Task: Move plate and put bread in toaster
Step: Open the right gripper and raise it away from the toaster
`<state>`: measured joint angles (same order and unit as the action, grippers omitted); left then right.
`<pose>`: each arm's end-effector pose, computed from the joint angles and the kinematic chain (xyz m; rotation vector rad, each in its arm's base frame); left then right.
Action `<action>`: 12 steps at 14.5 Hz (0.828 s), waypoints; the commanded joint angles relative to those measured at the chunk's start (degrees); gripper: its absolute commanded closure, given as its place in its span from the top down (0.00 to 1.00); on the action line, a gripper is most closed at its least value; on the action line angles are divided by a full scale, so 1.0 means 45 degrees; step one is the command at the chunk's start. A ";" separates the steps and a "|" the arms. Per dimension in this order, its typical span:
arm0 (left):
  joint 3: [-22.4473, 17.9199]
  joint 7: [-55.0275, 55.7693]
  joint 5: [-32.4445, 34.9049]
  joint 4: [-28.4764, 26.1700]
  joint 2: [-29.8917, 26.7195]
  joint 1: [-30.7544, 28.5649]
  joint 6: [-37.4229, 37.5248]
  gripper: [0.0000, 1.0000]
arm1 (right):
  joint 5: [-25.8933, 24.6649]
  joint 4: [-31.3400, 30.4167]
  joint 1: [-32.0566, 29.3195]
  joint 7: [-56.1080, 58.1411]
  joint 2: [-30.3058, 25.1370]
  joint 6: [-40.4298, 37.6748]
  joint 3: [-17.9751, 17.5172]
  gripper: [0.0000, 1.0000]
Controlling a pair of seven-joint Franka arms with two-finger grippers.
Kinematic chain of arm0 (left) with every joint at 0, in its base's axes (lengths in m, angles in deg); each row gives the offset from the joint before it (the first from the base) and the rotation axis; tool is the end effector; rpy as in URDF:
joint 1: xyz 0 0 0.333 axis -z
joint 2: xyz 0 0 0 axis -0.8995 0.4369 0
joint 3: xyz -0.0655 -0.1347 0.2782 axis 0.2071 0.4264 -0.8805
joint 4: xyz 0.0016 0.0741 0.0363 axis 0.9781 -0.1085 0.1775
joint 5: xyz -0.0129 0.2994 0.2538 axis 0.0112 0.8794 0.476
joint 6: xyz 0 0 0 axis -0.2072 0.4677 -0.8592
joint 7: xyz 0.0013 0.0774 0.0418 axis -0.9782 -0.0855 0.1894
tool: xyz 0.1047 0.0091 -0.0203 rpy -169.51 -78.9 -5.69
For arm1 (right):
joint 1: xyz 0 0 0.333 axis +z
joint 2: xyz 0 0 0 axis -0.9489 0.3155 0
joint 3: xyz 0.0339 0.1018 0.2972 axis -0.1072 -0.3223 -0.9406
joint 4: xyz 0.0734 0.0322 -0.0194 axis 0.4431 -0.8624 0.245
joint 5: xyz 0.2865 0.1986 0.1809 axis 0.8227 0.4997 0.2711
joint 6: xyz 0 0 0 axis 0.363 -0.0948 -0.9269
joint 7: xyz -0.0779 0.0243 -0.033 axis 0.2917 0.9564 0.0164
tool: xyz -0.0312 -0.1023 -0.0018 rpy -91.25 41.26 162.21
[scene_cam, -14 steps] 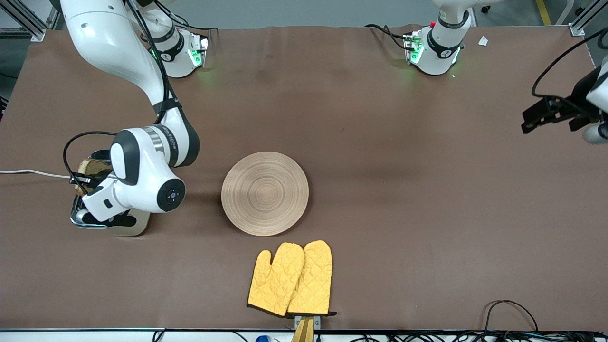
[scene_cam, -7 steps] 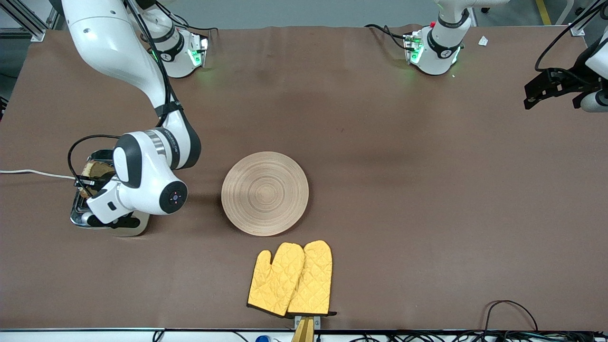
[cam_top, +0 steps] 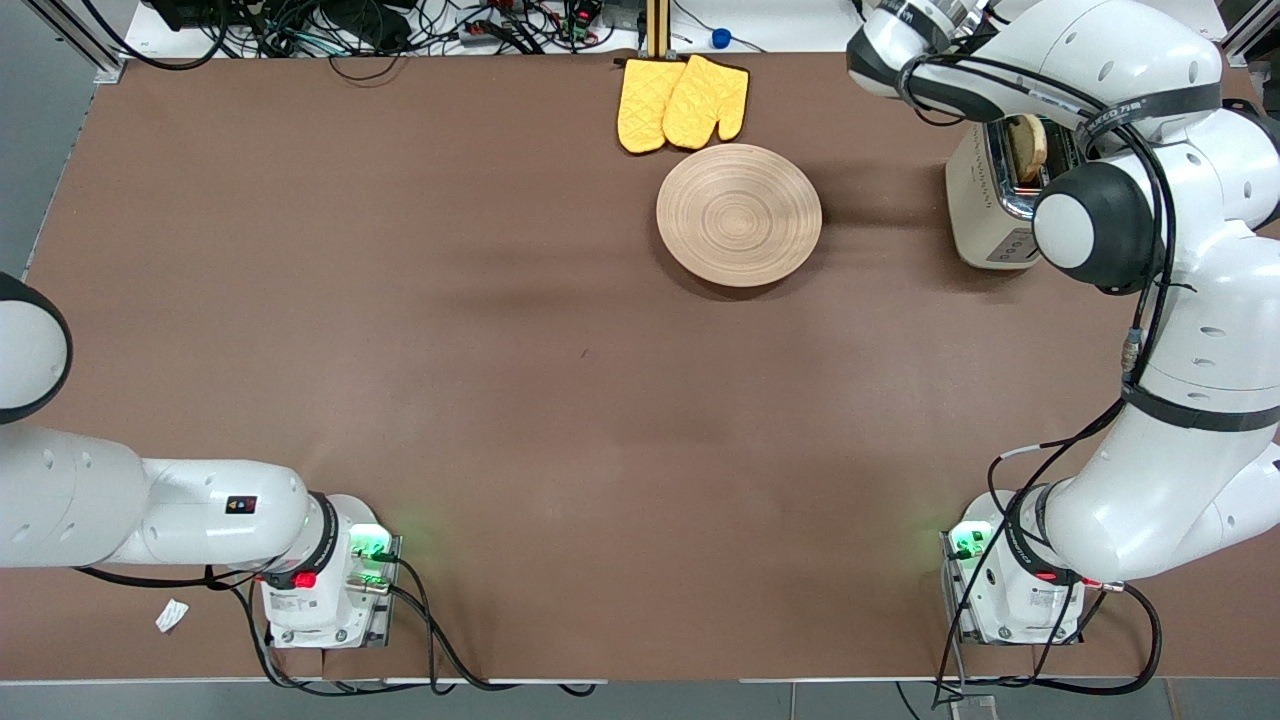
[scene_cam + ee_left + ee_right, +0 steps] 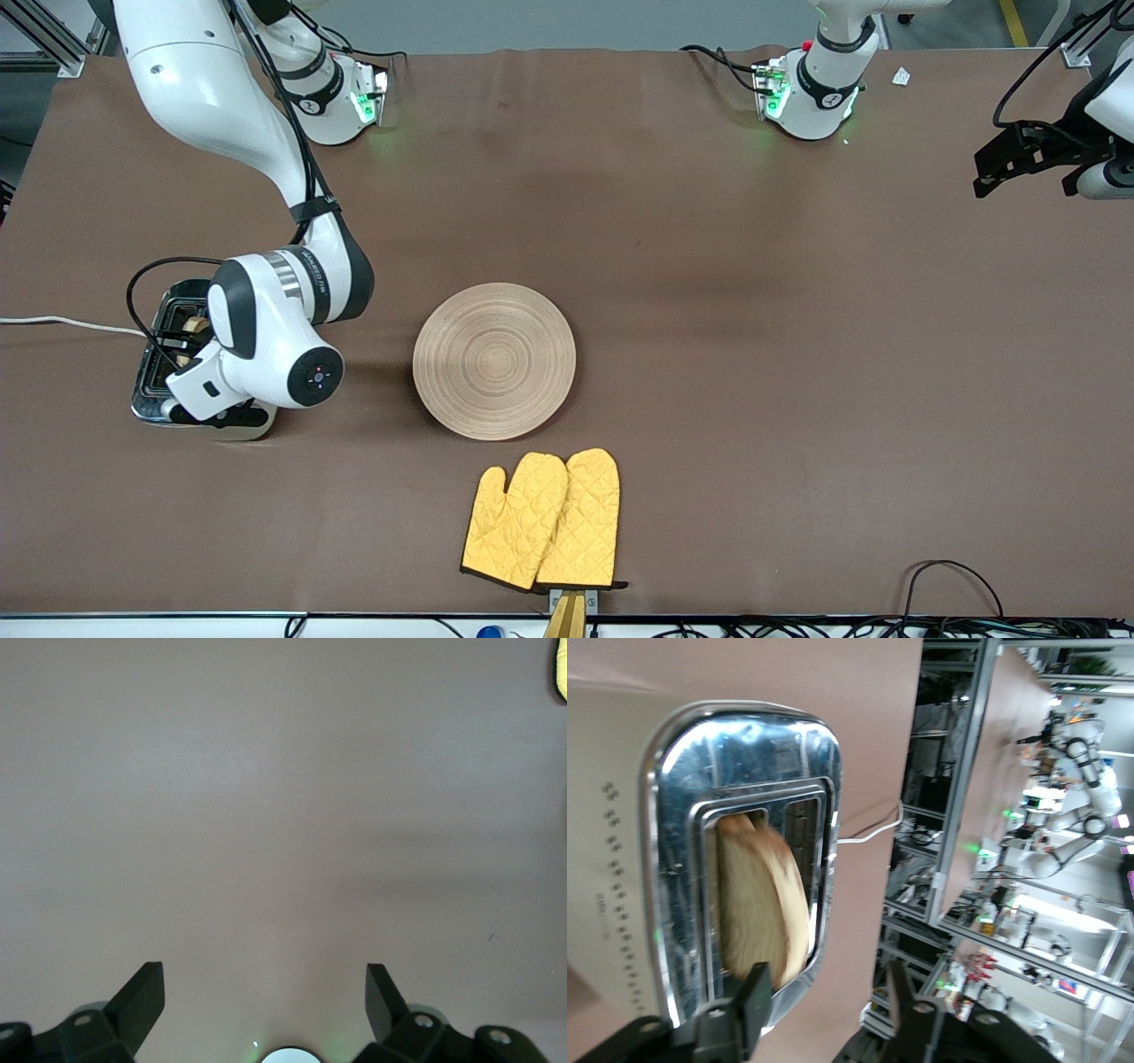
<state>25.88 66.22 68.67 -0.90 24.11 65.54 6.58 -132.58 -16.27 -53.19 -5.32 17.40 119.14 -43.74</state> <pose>0.5171 -0.0444 0.6656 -3.0893 0.0517 0.0246 0.6570 0.1047 0.3546 2.1481 -0.0929 -0.3662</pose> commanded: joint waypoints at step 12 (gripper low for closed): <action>-0.0064 -0.0283 -0.0036 -0.0059 -0.0144 0.0030 -0.0225 1.00 | 0.8499 0.1224 -0.3794 0.1804 -0.4173 0.1605 -0.0130 1.00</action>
<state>25.87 66.20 68.67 -1.01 24.11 65.54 6.08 -100.35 -7.39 -65.89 -0.07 3.20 124.62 -43.37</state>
